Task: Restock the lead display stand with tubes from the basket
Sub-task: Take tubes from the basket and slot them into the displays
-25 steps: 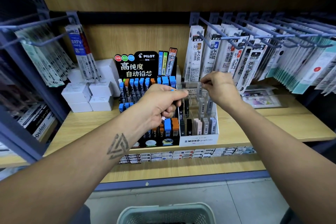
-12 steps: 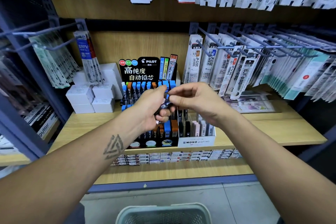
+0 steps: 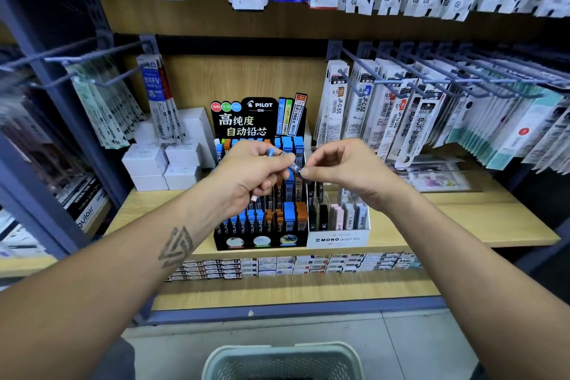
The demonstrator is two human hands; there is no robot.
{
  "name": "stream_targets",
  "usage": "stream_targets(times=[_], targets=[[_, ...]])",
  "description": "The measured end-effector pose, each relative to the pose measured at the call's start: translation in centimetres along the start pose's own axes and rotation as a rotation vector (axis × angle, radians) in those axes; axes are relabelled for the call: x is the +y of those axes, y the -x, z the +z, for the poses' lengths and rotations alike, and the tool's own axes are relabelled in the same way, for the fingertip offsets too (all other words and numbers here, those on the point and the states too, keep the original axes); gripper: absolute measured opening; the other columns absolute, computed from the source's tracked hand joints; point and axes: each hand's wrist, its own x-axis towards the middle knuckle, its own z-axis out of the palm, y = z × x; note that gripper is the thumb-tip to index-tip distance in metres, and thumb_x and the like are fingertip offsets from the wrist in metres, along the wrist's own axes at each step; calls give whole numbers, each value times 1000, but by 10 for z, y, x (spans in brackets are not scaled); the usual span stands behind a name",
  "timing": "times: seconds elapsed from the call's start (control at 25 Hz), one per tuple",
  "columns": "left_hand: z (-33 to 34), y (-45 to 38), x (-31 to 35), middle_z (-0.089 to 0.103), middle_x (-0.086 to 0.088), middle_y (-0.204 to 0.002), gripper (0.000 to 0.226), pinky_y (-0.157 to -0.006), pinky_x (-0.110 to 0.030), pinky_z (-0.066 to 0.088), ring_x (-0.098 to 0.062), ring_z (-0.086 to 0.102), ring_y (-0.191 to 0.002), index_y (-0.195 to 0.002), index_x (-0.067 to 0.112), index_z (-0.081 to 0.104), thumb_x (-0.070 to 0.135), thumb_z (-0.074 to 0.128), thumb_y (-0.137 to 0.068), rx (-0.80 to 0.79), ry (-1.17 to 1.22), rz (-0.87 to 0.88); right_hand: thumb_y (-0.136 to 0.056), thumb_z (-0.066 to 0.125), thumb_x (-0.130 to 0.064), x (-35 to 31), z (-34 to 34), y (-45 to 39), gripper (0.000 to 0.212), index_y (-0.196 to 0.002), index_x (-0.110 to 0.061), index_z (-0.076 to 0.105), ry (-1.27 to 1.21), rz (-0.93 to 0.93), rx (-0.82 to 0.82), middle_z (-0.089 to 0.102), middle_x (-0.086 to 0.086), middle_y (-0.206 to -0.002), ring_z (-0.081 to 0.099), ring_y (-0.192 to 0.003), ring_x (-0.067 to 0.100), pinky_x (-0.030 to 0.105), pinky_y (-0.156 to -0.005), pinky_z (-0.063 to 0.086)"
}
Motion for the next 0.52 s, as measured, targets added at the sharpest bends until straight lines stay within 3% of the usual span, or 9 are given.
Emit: stream_targets(times=[0.16,0.28,0.36,0.52], targets=[[17,-1,4,64,-12,-68,15,-34,-17,24,-7,37,-37,-98,0,61,10,71,-91,8,-21,38,-81,76,7,-7,-4,-1,29,-108,-1,68,124,-112,-65,69,26,-95,66,-79,21,31,-77,57],[22,-4,8,66,-14,-73,10,-40,-21,27,-11,41,-42,-100,1,57,7,62,-95,19,71,-21,-82,75,5,-9,-23,-2,45,-119,-19,69,157,-78,53,67,17,-98,68,-76,32,43,-83,60],[23,-4,11,65,-16,-73,6,-44,-25,33,-14,46,-48,-101,1,54,2,51,-96,-8,159,-78,-83,74,5,-9,-36,-3,38,-113,-19,72,127,-75,191,68,9,-100,72,-80,36,48,-83,60],[25,-1,10,67,-22,-79,21,-56,-30,46,-20,58,-60,-118,-8,50,-10,42,-99,-27,257,-138,-86,72,5,-4,-47,-7,22,-98,-14,71,157,-88,320,68,2,-95,72,-87,38,41,-82,62]])
